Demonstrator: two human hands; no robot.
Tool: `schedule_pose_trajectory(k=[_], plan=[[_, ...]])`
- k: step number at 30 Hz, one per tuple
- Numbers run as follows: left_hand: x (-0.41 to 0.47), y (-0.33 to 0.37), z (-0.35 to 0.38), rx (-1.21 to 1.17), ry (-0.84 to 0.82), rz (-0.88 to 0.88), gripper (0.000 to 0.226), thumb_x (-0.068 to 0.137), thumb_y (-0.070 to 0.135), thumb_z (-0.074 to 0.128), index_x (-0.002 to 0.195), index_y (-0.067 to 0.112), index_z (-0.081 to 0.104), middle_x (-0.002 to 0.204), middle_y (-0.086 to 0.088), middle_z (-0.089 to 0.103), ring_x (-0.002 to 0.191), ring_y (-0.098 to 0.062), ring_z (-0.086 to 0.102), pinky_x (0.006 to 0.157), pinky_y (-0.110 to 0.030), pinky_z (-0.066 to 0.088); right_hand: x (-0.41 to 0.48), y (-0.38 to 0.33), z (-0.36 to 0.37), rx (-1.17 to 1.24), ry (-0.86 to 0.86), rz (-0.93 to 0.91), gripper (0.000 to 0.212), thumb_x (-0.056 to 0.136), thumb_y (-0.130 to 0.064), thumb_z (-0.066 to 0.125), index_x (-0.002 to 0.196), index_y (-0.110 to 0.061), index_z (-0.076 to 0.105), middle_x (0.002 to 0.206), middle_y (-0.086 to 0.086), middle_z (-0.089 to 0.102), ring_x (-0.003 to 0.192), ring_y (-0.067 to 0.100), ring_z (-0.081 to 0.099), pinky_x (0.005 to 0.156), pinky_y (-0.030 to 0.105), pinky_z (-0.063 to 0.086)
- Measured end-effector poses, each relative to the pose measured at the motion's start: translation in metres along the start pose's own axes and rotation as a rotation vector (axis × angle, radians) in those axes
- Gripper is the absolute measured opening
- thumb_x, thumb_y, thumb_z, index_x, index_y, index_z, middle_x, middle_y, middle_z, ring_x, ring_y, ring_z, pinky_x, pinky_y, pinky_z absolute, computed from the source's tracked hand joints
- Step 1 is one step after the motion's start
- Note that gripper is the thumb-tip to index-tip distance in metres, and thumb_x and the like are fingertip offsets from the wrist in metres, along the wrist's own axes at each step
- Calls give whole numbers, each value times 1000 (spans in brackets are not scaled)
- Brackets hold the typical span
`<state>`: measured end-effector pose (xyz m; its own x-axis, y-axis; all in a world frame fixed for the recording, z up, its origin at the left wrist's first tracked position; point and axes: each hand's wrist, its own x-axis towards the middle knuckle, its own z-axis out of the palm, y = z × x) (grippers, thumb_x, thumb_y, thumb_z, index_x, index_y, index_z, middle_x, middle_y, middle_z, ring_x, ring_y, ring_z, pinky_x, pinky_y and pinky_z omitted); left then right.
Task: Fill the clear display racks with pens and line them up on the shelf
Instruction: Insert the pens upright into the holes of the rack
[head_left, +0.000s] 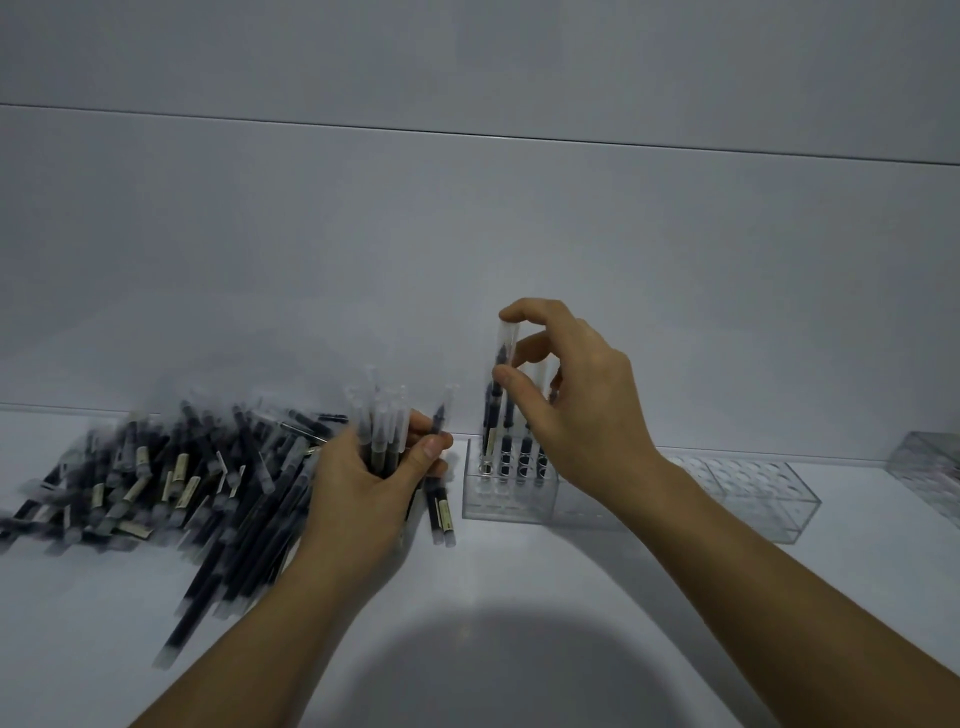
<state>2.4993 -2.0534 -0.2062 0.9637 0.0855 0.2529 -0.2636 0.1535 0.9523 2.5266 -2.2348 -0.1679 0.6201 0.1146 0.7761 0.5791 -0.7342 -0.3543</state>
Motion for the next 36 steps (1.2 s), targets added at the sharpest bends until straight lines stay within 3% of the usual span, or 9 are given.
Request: schedule_pose_trajectory(k=[4,7,14,21,24,27,31,34,36], plan=[[0,2,0,-4,0,-1,10,91,-11,59,89,-1,63,72,-11,66,62,-11,68,60,-16,55,-3,0,6,-84,-39,-35,43,86,-20,81,124,-24,63,95,-13,68,98,12,54,78,22,43],[-1,4,0,7,-7,0,6,92,-10,58,93,-5,62,74,-13,66,62,-9,68,60,-14,54,-4,0,7,-134,-56,-58,44,81,-22,85,120,-25,66,92,-15,66,96,13,52,80,32,46],[-1,4,-2,13,6,-6,8,91,-9,60,92,-2,63,71,-8,68,62,-10,69,60,-15,54,-4,5,5,-241,-17,-59,44,76,-31,89,114,-24,69,90,-14,69,99,16,53,79,34,39],[-3,5,-1,7,-2,-11,7,91,-9,60,92,-3,64,71,-7,68,63,-11,69,59,-16,55,-10,8,5,-267,-6,-152,52,74,-30,89,120,-18,69,99,-7,71,101,21,54,78,41,48],[-5,7,-3,13,-40,4,7,90,-9,61,91,-3,64,69,-7,69,62,-12,70,58,-15,54,-22,4,-2,-154,103,-122,50,85,-27,82,129,-14,62,104,-4,68,99,17,56,85,28,45],[-5,7,-6,62,-82,22,5,88,-7,65,90,-2,66,70,-9,71,64,-15,71,59,-17,55,-36,-11,-8,154,58,77,36,89,-20,78,121,-18,61,93,-8,68,82,11,62,75,13,44],[-10,6,-7,151,-162,61,6,87,0,69,92,2,71,77,-11,75,72,-21,75,64,-21,57,-48,-26,-2,588,-73,381,32,88,-15,80,115,-21,66,88,-2,72,74,14,67,70,26,55],[-16,7,-5,184,-217,55,6,88,-1,68,92,1,72,76,-15,74,68,-16,73,58,-24,58,-51,-29,3,692,-75,443,27,86,-6,80,108,-17,70,86,6,75,79,22,72,73,29,58],[-18,6,-4,153,-236,35,6,89,-2,66,91,1,71,72,-18,71,63,-18,70,58,-37,59,-53,-27,1,697,-84,448,24,86,-2,78,105,-15,70,83,5,75,81,20,73,73,28,58]])
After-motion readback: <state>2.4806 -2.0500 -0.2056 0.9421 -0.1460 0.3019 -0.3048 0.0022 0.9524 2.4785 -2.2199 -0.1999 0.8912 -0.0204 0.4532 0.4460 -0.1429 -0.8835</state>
